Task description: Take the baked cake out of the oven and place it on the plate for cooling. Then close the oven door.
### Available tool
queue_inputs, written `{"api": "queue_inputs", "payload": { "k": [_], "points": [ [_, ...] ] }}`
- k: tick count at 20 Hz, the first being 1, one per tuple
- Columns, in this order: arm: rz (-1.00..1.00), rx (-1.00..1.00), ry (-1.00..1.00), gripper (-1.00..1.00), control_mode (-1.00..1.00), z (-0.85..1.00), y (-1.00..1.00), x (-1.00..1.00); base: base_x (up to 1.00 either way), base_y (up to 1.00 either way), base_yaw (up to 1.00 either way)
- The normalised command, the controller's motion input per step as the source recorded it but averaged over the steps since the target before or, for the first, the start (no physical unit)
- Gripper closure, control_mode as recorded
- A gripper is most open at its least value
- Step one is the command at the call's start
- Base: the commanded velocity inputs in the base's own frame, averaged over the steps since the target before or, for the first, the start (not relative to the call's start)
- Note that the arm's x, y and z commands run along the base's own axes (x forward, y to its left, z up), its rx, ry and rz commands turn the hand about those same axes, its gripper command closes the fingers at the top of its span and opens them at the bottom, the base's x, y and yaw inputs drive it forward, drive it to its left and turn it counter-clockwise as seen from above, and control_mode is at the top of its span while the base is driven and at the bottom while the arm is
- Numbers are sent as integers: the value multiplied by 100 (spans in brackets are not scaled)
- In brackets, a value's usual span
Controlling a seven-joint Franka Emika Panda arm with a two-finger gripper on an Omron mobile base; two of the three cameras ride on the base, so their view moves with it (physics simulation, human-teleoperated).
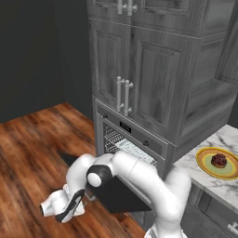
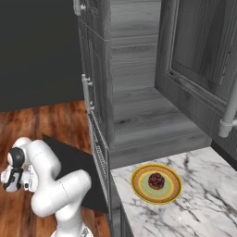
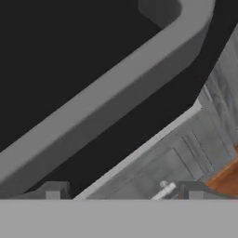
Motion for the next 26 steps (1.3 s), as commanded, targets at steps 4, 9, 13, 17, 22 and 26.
{"api": "queue_inputs", "payload": {
  "k": [4,9,13,17,22,26],
  "points": [
    [-7,-18,0,-100,-100,49,-100,100,0,0,0],
    [-6,-17,-2,-100,-100,43,-100,100,0,0,0],
    [-6,-16,-1,-100,-100,41,-100,100,0,0,0],
    [-6,-16,0,-100,-100,40,-100,100,0,0,0],
    [-5,-17,-2,-100,-100,21,-98,97,0,0,0],
    [-3,-19,-2,-100,-100,0,-81,91,0,0,0]
  ]
}}
